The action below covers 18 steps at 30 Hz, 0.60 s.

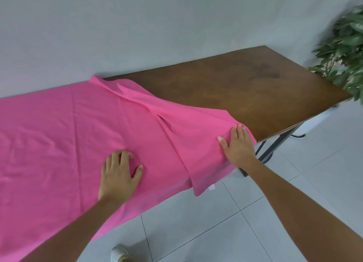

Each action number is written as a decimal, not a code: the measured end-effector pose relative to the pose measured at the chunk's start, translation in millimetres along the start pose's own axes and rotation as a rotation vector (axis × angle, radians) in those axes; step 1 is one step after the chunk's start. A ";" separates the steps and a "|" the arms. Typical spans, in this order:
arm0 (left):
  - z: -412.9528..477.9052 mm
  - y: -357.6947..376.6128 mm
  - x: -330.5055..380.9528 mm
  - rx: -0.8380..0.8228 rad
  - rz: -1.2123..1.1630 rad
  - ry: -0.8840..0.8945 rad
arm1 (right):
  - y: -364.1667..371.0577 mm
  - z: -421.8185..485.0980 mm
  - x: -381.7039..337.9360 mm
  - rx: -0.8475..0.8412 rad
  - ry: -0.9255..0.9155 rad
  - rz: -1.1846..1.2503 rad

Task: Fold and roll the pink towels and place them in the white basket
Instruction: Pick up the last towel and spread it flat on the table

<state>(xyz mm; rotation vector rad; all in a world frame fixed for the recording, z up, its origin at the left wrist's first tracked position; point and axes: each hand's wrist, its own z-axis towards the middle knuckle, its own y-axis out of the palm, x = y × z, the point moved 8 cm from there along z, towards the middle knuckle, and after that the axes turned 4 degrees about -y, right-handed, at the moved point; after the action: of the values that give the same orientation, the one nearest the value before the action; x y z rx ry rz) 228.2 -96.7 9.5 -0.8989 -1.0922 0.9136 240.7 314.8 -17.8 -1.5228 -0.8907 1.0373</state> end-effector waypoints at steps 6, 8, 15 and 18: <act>0.2 1.4 -0.5 0.007 0.009 0.001 | -3.8 26.1 30.8 -0.032 0.017 -0.042; 0.4 2.2 -1.1 0.005 0.016 0.003 | -7.2 34.0 34.7 -0.042 0.009 -0.051; 0.6 3.3 -1.6 -0.006 0.030 0.000 | -16.2 56.5 50.3 -0.047 -0.033 -0.080; 0.6 2.5 -1.3 -0.005 0.034 0.002 | -19.9 60.5 48.4 -0.053 -0.037 -0.080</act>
<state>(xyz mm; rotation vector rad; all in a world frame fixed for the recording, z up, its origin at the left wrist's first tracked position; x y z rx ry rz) 226.9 -96.9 7.0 -0.9249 -1.0806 0.9382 200.5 383.7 -11.2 -1.5036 -1.0046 0.9933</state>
